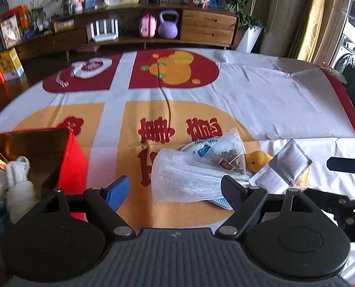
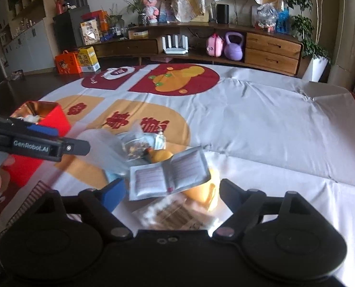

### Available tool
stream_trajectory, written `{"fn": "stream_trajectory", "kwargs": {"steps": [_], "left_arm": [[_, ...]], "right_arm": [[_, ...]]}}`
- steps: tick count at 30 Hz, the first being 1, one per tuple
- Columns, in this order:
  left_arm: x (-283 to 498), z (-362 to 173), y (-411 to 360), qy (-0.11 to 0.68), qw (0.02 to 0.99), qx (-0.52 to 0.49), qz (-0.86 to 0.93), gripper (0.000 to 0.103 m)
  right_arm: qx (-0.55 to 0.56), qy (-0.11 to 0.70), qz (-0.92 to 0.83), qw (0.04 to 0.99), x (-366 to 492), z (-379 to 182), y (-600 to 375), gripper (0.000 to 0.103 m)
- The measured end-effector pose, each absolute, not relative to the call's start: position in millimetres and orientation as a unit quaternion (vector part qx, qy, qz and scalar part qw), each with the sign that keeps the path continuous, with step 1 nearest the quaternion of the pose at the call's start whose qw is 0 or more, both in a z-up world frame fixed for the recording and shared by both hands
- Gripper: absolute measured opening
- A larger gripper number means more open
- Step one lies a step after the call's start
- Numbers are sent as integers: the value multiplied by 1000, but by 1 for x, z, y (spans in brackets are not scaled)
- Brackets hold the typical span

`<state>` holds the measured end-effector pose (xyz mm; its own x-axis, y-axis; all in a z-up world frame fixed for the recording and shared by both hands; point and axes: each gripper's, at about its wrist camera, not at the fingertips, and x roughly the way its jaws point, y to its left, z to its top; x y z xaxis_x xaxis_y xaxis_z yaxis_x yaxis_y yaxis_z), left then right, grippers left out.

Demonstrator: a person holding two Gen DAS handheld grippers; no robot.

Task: Organize soft objects
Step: 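Move the left tool to the white plastic bag while the right tool reaches the grey paper packet, then close the left tool on the plastic bag while the right tool grasps the paper packet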

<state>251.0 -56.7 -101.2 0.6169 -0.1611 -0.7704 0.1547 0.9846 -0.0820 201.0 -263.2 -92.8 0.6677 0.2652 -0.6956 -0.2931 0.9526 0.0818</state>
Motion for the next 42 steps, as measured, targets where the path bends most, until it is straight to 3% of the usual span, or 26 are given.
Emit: {"fn": "stream_trajectory", "kwargs": {"steps": [7, 14, 22, 24, 25, 27, 30, 32, 35, 42], "left_arm": [[268, -114, -55, 440, 893, -12, -95, 83], [277, -124, -58, 448, 887, -13, -109, 83], [279, -132, -62, 444, 889, -6, -109, 82], [277, -131, -63, 440, 891, 0, -114, 73], [277, -131, -64, 440, 890, 3, -116, 63], [275, -130, -65, 437, 892, 12, -112, 58], [271, -127, -65, 430, 896, 16, -111, 40], [270, -125, -63, 428, 897, 19, -106, 21], [268, -123, -61, 424, 899, 15, -109, 13], [255, -107, -60, 404, 908, 3, -109, 12]], "right_arm": [[-19, 386, 145, 911, 224, -103, -265, 76], [-16, 399, 141, 906, 241, -113, -261, 62], [-33, 389, 121, 913, 243, -113, -261, 34], [-32, 386, 118, 914, 242, -112, -262, 28], [-35, 384, 116, 915, 241, -112, -262, 27], [-43, 381, 114, 917, 240, -110, -261, 25], [-50, 375, 110, 919, 237, -107, -259, 21], [-53, 371, 109, 921, 236, -105, -258, 17], [-50, 366, 111, 923, 231, -101, -257, 10], [-45, 350, 118, 928, 216, -91, -251, 0]]}}
